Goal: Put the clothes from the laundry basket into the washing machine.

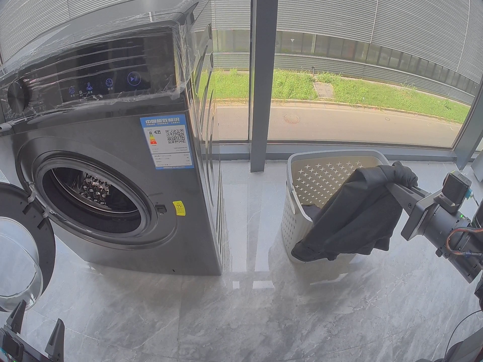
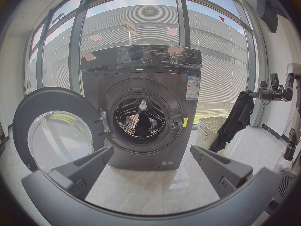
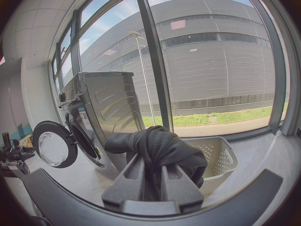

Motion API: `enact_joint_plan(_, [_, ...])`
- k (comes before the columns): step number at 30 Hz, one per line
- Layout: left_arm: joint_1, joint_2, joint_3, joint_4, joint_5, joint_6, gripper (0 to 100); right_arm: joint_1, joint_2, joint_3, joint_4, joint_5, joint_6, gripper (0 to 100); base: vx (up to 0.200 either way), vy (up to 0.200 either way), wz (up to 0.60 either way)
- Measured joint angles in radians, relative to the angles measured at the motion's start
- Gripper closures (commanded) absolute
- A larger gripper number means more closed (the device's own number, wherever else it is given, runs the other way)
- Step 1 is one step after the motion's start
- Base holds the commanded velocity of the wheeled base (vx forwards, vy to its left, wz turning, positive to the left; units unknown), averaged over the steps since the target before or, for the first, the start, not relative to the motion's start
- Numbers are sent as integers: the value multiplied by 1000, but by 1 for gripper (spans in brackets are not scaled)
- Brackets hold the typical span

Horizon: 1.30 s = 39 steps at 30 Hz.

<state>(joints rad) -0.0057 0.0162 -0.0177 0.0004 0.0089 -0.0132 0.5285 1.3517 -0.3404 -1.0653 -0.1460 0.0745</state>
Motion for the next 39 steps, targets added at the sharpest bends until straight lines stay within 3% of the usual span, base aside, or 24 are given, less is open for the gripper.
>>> enact_joint_plan(13, [0,0,0,0,0,-1,0,1,4,3,0,1,1,100,-154,0,0])
enact_joint_plan(39, [0,0,0,1,0,-1,0,3,9,5,1,2,1,100,0,200,0])
